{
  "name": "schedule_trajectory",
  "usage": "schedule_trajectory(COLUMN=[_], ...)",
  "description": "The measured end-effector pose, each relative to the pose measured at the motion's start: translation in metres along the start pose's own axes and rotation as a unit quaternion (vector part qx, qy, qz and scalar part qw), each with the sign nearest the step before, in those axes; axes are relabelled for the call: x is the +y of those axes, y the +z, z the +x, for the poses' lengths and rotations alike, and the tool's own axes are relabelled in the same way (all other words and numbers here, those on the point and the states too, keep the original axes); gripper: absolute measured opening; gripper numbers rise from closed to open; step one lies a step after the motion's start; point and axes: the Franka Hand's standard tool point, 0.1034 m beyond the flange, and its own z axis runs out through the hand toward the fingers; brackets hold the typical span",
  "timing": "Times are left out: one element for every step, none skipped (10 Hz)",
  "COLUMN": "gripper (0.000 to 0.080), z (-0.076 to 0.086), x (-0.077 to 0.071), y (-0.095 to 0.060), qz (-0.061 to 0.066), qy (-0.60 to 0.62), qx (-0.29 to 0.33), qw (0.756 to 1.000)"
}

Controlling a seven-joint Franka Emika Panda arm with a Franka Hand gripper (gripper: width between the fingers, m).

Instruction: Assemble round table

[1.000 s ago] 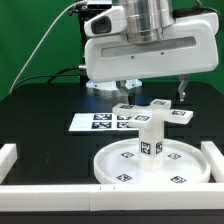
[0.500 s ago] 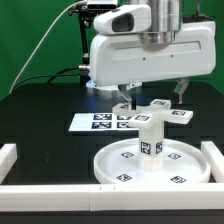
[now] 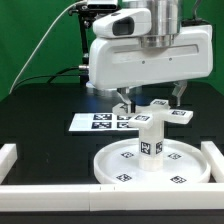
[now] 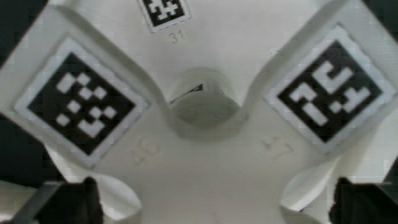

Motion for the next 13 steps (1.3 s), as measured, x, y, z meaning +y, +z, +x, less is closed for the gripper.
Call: schedule_trajectory(gripper=[0.0649, 0.0649, 0.0649, 0.0626, 0.0626, 0.0444, 0.0444, 0.0446, 0.0446, 0.0446, 0.0446, 0.0446, 0.0446], z=[-0.0012, 0.0, -0.0004, -0.0004, -0.0004, -0.0007, -0.0006, -0.0007, -0.0005, 0.0011, 0.0023, 0.0025, 0.0024], x=[-0.001, -0.0051, -0.0048, -0.0048, -0.0048, -0.0037, -0.004, -0.0038, -0.0036, -0.0026, -0.0017, -0.0017, -0.001], y=[0.0041, 0.0072, 0.0088, 0.0088, 0.0089, 0.0088, 0.0088, 0.0088, 0.009, 0.0091, 0.0091, 0.0091, 0.0091], qz=[0.001, 0.002, 0.005, 0.005, 0.005, 0.004, 0.005, 0.005, 0.006, 0.008, 0.011, 0.016, 0.019], qy=[0.004, 0.006, 0.012, 0.015, 0.02, 0.02, 0.049, 0.087, 0.108, 0.147, 0.178, 0.243, 0.289], qx=[-0.004, -0.005, -0.005, -0.005, -0.005, -0.005, -0.004, -0.005, -0.004, 0.001, 0.004, 0.004, 0.004], qw=[1.0, 1.0, 1.0, 1.0, 1.0, 1.0, 0.999, 0.996, 0.994, 0.989, 0.984, 0.97, 0.957])
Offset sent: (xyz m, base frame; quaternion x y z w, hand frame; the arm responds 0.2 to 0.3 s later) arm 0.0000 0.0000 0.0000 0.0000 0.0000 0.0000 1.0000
